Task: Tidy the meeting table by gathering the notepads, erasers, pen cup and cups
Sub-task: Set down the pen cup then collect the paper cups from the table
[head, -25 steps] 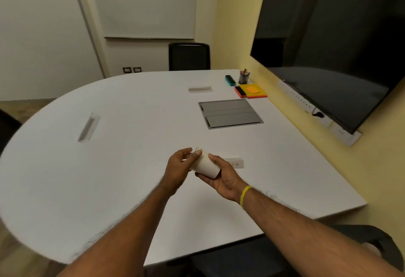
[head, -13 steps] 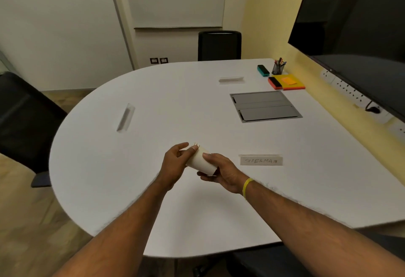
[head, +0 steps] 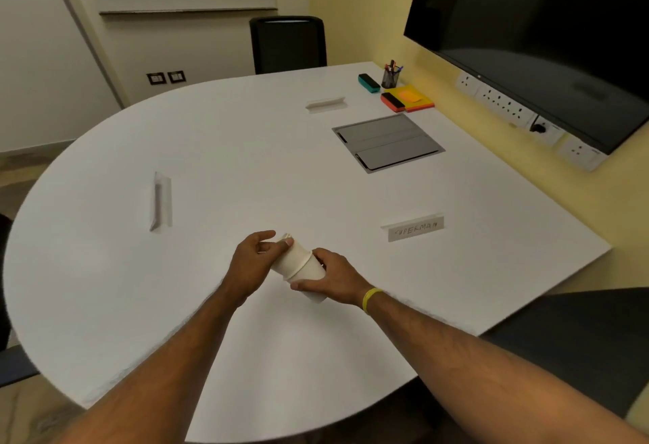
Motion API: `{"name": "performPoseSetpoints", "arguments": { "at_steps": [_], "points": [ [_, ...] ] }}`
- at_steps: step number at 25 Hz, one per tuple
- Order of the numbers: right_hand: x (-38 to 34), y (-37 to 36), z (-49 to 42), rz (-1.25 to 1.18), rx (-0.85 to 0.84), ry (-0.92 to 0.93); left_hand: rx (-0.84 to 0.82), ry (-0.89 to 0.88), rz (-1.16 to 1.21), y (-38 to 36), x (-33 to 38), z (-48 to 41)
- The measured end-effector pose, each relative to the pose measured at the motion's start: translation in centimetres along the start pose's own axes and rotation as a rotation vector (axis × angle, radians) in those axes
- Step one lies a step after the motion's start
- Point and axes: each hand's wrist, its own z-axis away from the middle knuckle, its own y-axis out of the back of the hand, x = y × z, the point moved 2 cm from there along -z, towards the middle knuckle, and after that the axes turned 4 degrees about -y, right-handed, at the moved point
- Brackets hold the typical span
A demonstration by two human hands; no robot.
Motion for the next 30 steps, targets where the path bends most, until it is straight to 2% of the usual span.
{"name": "performPoseSetpoints", "arguments": {
  "at_steps": [4, 8, 12, 16, 23, 30],
  "points": [
    [1.9, 0.3, -0.8, -0.017, 0.030, -0.090, 0.086, 0.059, 0.146, 2.8, -1.4, -2.0],
    [4.9, 1.5, -2.6, -0.154, 0.129, -0.209, 0.160, 0.136, 0.237, 3.9, -3.2, -3.7],
    [7.2, 3.3, -6.3, -0.252, 0.299, -0.330, 0.149, 0.201, 0.230, 3.7, -4.7, -5.8],
    [9.7, 5.0, -9.7, -0.239, 0.497, -0.410, 0.120, 0.284, 0.218, 3.2, -6.6, -9.0],
    [13.4, 6.2, -14.3, -0.202, 0.680, -0.486, 0.067, 0.344, 0.155, 2.5, -9.8, -12.0],
    [14.2, 5.3, -15.0, -0.164, 0.667, -0.548, 0.070, 0.368, 0.137, 3.3, -10.7, -11.9]
  ]
}}
